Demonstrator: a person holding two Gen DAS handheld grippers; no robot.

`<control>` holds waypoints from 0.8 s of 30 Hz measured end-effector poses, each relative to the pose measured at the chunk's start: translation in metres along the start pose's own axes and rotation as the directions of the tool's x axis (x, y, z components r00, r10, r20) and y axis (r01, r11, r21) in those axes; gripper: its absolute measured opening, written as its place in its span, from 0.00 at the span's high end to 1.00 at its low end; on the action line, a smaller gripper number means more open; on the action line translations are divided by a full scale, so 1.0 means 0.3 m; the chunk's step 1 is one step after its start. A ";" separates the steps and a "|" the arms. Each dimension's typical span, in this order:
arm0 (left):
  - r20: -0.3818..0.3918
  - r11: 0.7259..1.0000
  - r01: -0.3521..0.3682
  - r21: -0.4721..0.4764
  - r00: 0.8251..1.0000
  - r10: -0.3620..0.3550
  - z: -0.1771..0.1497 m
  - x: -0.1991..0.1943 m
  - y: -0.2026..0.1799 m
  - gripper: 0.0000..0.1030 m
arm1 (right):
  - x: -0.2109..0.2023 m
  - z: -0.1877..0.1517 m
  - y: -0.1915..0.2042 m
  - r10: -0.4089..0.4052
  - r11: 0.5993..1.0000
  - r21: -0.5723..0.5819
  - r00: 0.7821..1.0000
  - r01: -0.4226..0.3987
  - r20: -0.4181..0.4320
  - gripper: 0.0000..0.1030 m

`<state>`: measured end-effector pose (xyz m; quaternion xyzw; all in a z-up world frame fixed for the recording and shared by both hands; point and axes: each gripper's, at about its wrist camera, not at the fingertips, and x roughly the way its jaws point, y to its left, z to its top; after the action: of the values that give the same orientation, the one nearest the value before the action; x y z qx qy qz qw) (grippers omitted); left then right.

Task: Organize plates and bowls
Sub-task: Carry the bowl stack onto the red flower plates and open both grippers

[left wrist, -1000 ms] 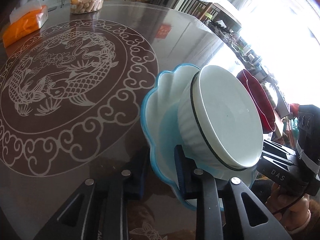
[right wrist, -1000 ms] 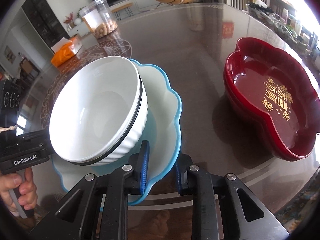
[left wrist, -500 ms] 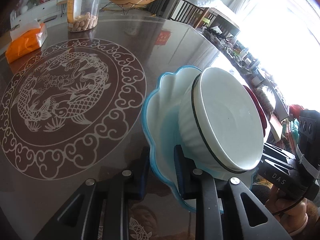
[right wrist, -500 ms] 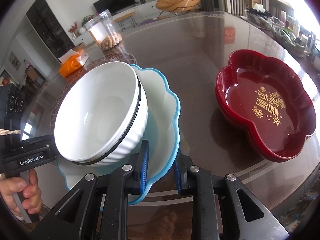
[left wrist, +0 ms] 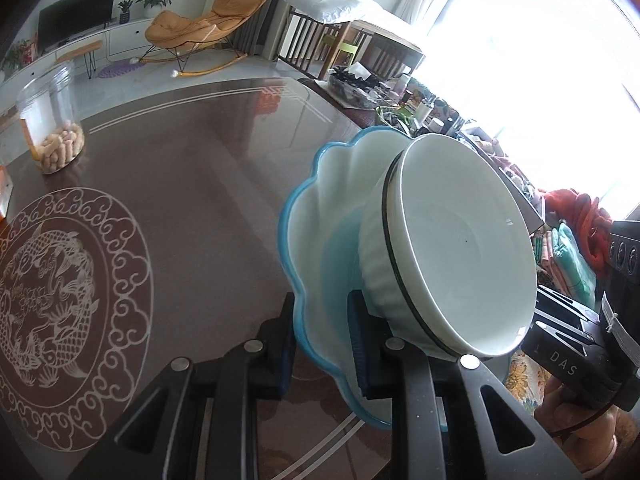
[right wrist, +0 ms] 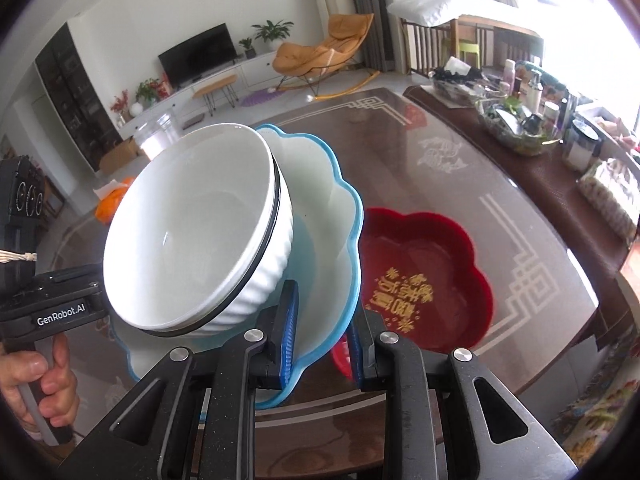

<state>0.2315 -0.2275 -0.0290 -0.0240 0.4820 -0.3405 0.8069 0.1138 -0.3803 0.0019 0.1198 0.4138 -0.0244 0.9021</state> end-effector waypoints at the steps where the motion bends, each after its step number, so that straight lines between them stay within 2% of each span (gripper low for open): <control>1: -0.007 1.000 0.011 0.003 1.000 -0.011 0.015 0.037 -0.018 0.78 | 0.000 0.007 -0.028 -0.020 1.000 0.006 1.000 0.020 0.004 0.78; 7: -0.073 0.999 0.029 0.033 0.997 -0.026 0.045 0.252 -0.087 0.78 | 0.053 0.009 -0.194 -0.095 0.993 0.074 0.995 0.096 -0.004 0.78; 12: -0.119 0.995 -0.019 0.096 0.992 0.031 0.004 0.352 -0.121 0.78 | 0.126 -0.059 -0.291 -0.087 0.985 0.148 0.996 0.091 -0.037 0.78; 14: -0.093 0.989 -0.052 0.138 0.994 0.065 -0.013 0.352 -0.144 0.77 | 0.146 -0.094 -0.311 -0.071 0.982 0.174 0.996 0.078 -0.045 0.78; 18: -0.093 0.975 -0.097 0.198 0.989 0.117 -0.008 0.349 -0.165 0.77 | 0.141 -0.107 -0.315 -0.067 0.978 0.198 0.998 0.068 -0.009 0.78; 19: -0.099 0.978 -0.091 0.190 0.989 0.111 0.004 0.335 -0.160 0.77 | 0.141 -0.109 -0.316 -0.064 0.978 0.200 0.998 0.063 -0.006 0.78; 20: -0.078 0.980 -0.092 0.175 0.991 0.107 0.018 0.306 -0.154 0.77 | 0.142 -0.108 -0.318 -0.060 0.978 0.198 0.998 0.060 -0.006 0.78; 22: -0.004 0.973 -0.144 0.179 0.989 0.147 0.049 0.231 -0.147 0.75 | 0.142 -0.109 -0.324 -0.049 0.978 0.205 0.999 0.050 -0.007 0.76; 24: 0.031 0.976 -0.147 0.162 0.989 0.144 0.072 0.162 -0.125 0.74 | 0.139 -0.104 -0.324 -0.051 0.978 0.203 0.999 0.052 -0.011 0.75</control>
<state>0.2437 -0.2903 -0.0407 0.0748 0.4451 -0.3187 0.8335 0.1042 -0.4648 -0.0680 0.2003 0.4146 -0.0897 0.8832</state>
